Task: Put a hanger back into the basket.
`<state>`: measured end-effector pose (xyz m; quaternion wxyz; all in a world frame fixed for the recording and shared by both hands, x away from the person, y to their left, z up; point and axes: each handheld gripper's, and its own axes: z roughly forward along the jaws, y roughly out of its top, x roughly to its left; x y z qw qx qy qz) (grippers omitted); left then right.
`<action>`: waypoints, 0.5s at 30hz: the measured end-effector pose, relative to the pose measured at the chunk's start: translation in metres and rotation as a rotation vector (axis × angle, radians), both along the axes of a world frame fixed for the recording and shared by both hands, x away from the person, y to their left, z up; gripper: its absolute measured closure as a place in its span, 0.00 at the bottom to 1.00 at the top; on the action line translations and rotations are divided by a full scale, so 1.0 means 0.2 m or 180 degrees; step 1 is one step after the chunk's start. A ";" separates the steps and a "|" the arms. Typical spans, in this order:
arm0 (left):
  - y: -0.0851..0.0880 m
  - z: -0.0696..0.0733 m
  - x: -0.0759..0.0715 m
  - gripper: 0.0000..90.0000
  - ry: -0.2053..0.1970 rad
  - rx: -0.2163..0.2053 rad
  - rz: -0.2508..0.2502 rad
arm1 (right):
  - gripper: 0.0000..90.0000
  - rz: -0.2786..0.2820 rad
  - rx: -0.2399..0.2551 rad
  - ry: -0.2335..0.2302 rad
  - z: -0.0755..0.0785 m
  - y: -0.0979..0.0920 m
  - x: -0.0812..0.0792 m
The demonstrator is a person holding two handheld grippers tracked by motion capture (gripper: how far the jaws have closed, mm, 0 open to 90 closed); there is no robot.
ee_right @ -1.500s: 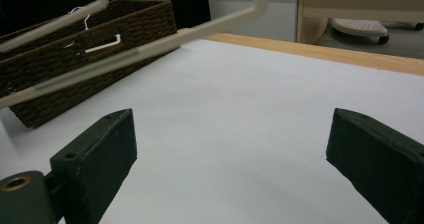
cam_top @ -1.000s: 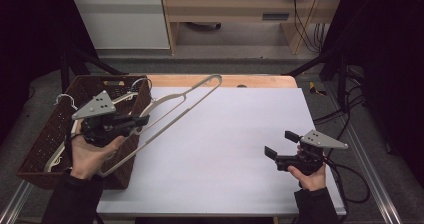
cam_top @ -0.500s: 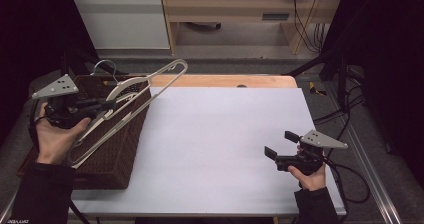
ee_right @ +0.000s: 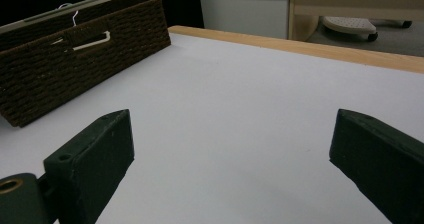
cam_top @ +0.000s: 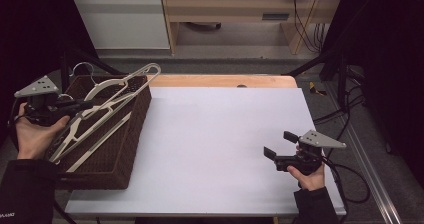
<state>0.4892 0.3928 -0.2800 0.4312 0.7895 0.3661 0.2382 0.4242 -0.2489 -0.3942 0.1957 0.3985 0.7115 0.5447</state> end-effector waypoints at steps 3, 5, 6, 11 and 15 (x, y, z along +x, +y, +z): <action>0.05 -0.03 0.02 0.96 0.0011 -0.0028 0.0022 | 0.05 0.0000 0.0000 0.0001 0.00 0.00 0.00; 0.08 -0.05 0.02 0.96 0.0011 -0.0042 0.0051 | 0.05 0.0002 0.0005 0.0002 0.00 0.00 0.00; 0.09 -0.06 0.03 0.96 0.0018 -0.0050 0.0067 | 0.05 0.0000 0.0005 0.0000 0.00 0.00 0.00; 0.17 -0.11 0.03 0.96 0.0039 -0.0087 0.0172 | 0.05 -0.0002 0.0002 0.0000 0.00 0.00 0.00; 0.22 -0.14 0.02 0.96 0.0092 -0.0075 0.0187 | 0.05 -0.0015 0.0010 0.0005 0.00 0.00 0.00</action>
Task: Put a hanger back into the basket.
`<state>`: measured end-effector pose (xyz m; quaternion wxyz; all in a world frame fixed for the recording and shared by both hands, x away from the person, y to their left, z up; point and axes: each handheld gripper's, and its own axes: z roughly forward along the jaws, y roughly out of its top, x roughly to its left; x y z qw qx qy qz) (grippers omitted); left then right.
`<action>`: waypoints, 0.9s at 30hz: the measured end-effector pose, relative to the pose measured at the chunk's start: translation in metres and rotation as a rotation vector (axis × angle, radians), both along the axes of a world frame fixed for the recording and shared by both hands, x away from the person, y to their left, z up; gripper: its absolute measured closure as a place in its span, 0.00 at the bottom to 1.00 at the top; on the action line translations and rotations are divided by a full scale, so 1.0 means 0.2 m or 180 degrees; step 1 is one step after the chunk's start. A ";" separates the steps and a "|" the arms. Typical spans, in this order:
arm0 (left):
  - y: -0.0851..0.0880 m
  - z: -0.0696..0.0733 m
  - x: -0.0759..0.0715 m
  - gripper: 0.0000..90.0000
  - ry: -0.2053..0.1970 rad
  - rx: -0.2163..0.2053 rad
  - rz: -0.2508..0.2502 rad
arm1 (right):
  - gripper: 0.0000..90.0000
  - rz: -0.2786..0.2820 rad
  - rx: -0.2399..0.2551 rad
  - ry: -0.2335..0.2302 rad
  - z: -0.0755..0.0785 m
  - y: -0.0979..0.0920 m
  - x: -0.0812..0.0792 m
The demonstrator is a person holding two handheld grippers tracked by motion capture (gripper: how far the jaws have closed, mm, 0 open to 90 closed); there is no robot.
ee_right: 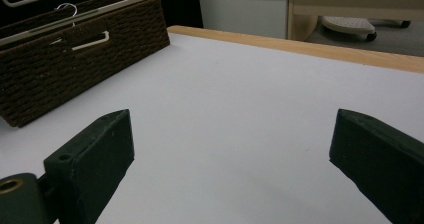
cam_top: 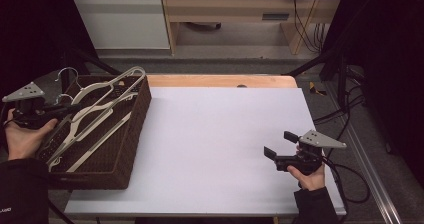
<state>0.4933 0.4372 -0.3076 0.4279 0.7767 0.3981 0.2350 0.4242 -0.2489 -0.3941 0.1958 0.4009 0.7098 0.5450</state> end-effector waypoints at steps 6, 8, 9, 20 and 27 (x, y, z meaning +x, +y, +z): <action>0.02 -0.08 0.00 0.96 0.0191 0.0075 0.0036 | 0.05 -0.0004 -0.0001 0.0019 0.00 0.01 0.00; 0.01 -0.11 0.00 0.96 0.0219 0.0055 0.0035 | 0.05 -0.0007 0.0002 0.0021 0.00 0.01 0.00; 0.00 -0.13 0.01 0.97 0.0234 0.0037 0.0023 | 0.05 -0.0012 0.0001 0.0021 0.00 0.01 0.00; -0.06 -0.28 0.03 0.96 0.0496 0.0028 0.0189 | 0.05 0.0018 0.0005 0.0019 0.00 0.00 0.00; -0.02 -0.35 0.04 0.94 0.0729 -0.0079 0.0415 | 0.05 0.0019 0.0010 0.0021 0.00 0.00 0.00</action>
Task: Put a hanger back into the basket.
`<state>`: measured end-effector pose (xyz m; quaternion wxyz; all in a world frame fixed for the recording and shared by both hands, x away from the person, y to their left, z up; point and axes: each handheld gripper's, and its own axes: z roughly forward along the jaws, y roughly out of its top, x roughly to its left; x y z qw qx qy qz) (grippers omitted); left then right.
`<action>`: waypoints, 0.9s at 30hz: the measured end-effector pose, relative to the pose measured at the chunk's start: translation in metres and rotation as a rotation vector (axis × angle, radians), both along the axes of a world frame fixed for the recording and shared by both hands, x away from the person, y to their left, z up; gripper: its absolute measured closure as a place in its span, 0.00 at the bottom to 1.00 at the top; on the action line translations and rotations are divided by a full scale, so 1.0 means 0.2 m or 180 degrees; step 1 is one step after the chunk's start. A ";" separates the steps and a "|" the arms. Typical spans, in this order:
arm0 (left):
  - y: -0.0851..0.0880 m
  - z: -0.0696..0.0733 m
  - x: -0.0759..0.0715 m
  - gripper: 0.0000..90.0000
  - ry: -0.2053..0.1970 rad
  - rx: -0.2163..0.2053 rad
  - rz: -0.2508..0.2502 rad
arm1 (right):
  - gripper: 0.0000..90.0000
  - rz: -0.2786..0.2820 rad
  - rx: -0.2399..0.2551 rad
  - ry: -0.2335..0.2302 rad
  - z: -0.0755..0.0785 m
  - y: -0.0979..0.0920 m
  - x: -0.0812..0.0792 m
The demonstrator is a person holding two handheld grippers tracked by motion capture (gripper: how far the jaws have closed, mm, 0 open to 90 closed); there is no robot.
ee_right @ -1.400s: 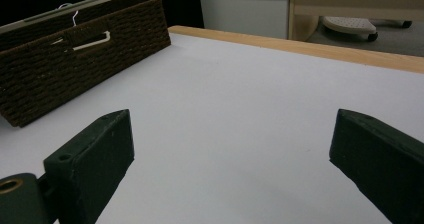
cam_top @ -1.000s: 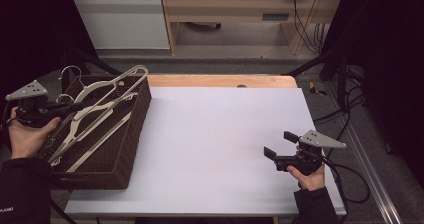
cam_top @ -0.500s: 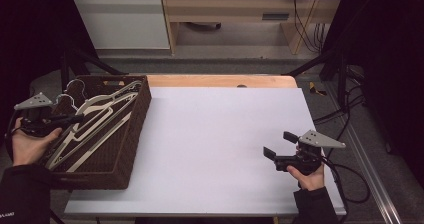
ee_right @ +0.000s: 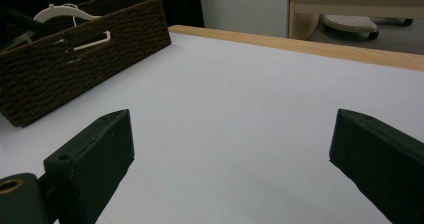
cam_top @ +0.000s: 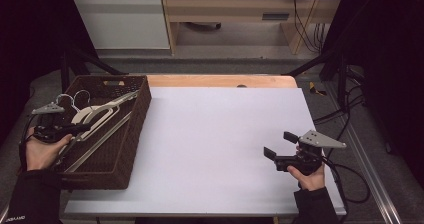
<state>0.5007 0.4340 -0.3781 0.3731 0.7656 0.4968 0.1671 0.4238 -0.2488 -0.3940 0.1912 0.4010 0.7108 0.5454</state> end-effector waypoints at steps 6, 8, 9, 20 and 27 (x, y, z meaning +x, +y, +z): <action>-0.01 0.00 0.00 0.92 -0.0032 0.0105 0.0151 | 0.05 -0.0025 0.0015 0.0007 0.00 0.01 0.00; 0.00 0.01 -0.01 0.88 -0.0131 0.0084 0.0243 | 0.05 -0.0025 0.0005 0.0010 0.00 0.01 0.00; 0.00 0.02 -0.02 0.84 -0.0172 0.0075 0.0274 | 0.05 -0.0026 0.0004 0.0007 0.00 0.01 0.00; 0.00 0.05 -0.03 0.55 -0.0219 0.0212 0.0444 | 0.05 -0.0017 -0.0001 0.0012 -0.01 0.01 0.00; -0.01 0.06 -0.06 0.46 -0.0284 0.0132 0.0501 | 0.05 -0.0032 -0.0008 0.0005 -0.01 0.02 0.00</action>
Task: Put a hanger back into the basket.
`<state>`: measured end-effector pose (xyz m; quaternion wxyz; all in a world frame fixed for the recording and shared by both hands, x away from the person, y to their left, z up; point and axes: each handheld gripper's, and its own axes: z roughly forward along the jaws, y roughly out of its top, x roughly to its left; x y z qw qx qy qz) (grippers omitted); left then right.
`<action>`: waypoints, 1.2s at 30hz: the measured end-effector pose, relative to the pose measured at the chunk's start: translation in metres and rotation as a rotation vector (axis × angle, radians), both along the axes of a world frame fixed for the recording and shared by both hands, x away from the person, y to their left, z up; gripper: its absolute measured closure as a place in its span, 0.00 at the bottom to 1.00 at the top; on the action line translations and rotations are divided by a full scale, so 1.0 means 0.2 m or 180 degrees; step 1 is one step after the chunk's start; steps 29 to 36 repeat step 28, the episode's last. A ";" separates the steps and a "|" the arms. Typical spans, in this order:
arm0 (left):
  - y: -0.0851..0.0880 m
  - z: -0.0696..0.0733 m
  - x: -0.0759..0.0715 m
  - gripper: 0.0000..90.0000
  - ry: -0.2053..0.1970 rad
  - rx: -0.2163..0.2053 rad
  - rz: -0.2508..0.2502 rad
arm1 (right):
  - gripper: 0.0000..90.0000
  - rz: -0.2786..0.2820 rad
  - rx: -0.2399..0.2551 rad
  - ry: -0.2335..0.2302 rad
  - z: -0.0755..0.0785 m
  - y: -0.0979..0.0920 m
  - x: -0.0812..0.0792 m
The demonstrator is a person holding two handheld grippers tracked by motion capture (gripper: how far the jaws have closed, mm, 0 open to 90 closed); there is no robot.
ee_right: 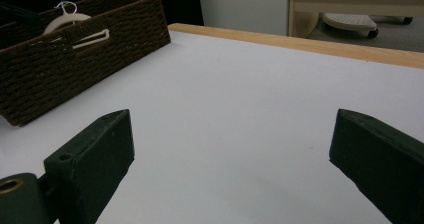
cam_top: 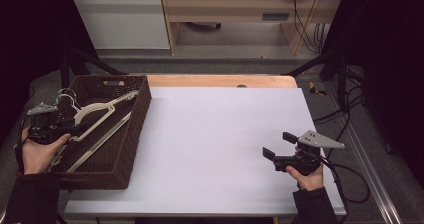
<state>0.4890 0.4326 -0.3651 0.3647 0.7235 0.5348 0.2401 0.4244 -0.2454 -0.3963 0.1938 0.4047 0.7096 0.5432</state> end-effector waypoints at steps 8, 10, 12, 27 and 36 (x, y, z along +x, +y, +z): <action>-0.16 0.10 -0.13 0.29 -0.0546 -0.0340 -0.0279 | 0.05 -0.0005 0.0037 -0.0037 0.01 -0.01 -0.01; -0.22 0.11 -0.17 0.23 -0.0691 -0.0431 -0.0370 | 0.05 0.0008 0.0033 -0.0047 0.02 -0.02 -0.01; -0.28 0.12 -0.20 0.15 -0.0759 -0.0512 -0.0457 | 0.05 -0.0020 0.0045 -0.0064 0.02 -0.02 -0.01; -0.65 0.05 -0.33 0.06 -0.0920 -0.0603 -0.0929 | 0.04 -0.0046 0.0024 -0.0121 0.03 -0.04 -0.03; -0.65 0.05 -0.33 0.06 -0.0920 -0.0603 -0.0929 | 0.04 -0.0049 0.0014 -0.0124 0.02 -0.04 -0.02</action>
